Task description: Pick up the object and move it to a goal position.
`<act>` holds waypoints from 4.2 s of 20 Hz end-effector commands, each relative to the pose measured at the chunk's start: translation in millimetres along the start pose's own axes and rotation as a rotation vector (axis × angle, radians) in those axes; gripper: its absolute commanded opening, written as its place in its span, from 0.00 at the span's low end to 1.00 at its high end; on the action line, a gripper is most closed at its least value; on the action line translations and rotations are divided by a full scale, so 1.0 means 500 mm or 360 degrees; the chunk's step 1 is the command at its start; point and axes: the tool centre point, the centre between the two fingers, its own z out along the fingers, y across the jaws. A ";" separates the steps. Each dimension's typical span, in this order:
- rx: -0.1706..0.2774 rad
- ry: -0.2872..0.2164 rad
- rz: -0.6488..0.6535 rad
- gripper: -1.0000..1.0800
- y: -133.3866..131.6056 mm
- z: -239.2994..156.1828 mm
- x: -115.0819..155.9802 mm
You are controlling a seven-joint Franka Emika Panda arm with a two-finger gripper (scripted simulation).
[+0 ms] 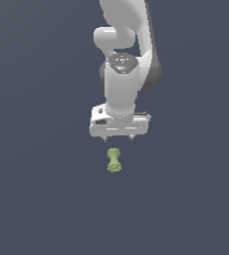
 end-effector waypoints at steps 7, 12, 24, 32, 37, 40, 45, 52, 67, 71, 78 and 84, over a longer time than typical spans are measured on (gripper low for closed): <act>0.0014 -0.0051 0.0012 0.96 0.021 0.095 0.025; 0.0021 -0.0073 0.0017 0.96 0.031 0.138 0.033; 0.0024 -0.0082 0.0019 0.96 0.034 0.173 0.033; 0.0024 -0.0082 0.0019 0.96 0.033 0.248 0.028; 0.0024 -0.0082 0.0019 0.96 0.033 0.256 0.030; 0.0024 -0.0082 0.0019 0.00 0.033 0.256 0.030; 0.0024 -0.0082 0.0019 0.00 0.033 0.256 0.030; 0.0024 -0.0082 0.0019 0.00 0.039 0.248 0.034; 0.0024 -0.0082 0.0019 0.00 0.152 0.097 0.109; 0.0024 -0.0082 0.0019 0.00 0.190 0.047 0.136; 0.0024 -0.0082 0.0019 0.00 0.230 -0.006 0.167; 0.0024 -0.0082 0.0019 0.00 0.245 -0.025 0.179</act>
